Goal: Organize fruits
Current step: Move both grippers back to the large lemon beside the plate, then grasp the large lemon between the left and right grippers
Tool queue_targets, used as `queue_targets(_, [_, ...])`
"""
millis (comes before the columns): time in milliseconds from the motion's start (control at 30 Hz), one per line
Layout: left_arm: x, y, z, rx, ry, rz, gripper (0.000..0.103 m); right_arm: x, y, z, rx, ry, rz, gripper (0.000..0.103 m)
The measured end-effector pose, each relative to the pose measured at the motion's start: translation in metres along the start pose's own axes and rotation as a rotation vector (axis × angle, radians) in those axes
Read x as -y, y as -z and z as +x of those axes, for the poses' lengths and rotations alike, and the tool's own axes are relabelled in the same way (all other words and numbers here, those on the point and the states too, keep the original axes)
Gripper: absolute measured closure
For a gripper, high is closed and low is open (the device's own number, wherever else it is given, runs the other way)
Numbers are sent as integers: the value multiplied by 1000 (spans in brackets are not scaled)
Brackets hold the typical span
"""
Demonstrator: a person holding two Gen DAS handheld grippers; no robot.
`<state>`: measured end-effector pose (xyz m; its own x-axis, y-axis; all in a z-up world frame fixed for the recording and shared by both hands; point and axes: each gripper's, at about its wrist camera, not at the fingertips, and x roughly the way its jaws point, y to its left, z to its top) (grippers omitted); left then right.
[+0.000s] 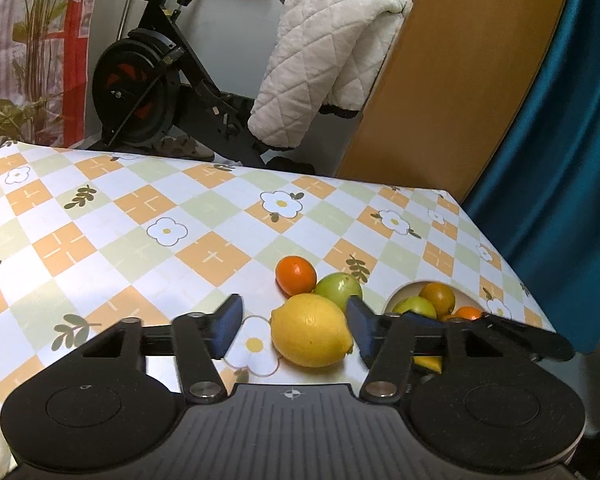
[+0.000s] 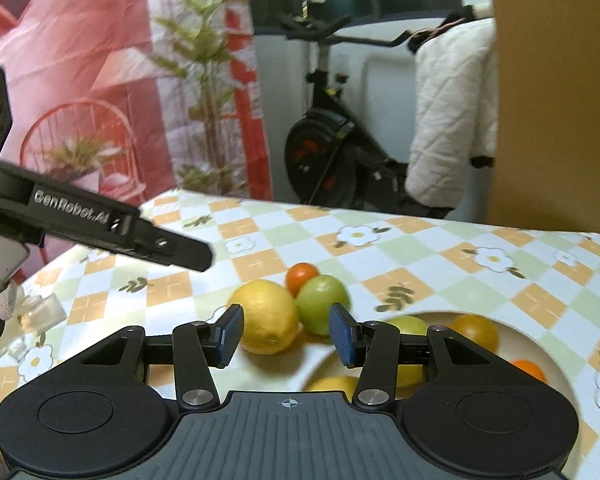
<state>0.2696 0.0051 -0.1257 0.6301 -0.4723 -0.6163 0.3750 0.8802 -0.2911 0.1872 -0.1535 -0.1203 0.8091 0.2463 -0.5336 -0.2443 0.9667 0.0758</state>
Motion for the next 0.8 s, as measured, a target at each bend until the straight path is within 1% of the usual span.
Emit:
queue_targets(133, [-2, 0, 10, -7, 18, -13, 41, -10, -5, 17, -55, 10, -31, 59])
queue_targets(300, [-5, 1, 27, -33, 43, -23, 41, -14, -7, 36, -109, 32, -30, 58])
queue_targets(433, [-7, 3, 37, -56, 58, -28, 41, -15, -8, 46, -131, 30, -29, 53])
queue_targets(633, [-11, 6, 51, -83, 82, -40, 41, -17, -10, 53, -150, 11, -25, 53])
queue_targets(733, [-13, 8, 55, -90, 88, -46, 35, -16, -10, 56, -162, 6, -18, 54])
queue_targets(800, [-14, 9, 56, -94, 99, -53, 35, -16, -9, 58, -170, 3, -11, 54])
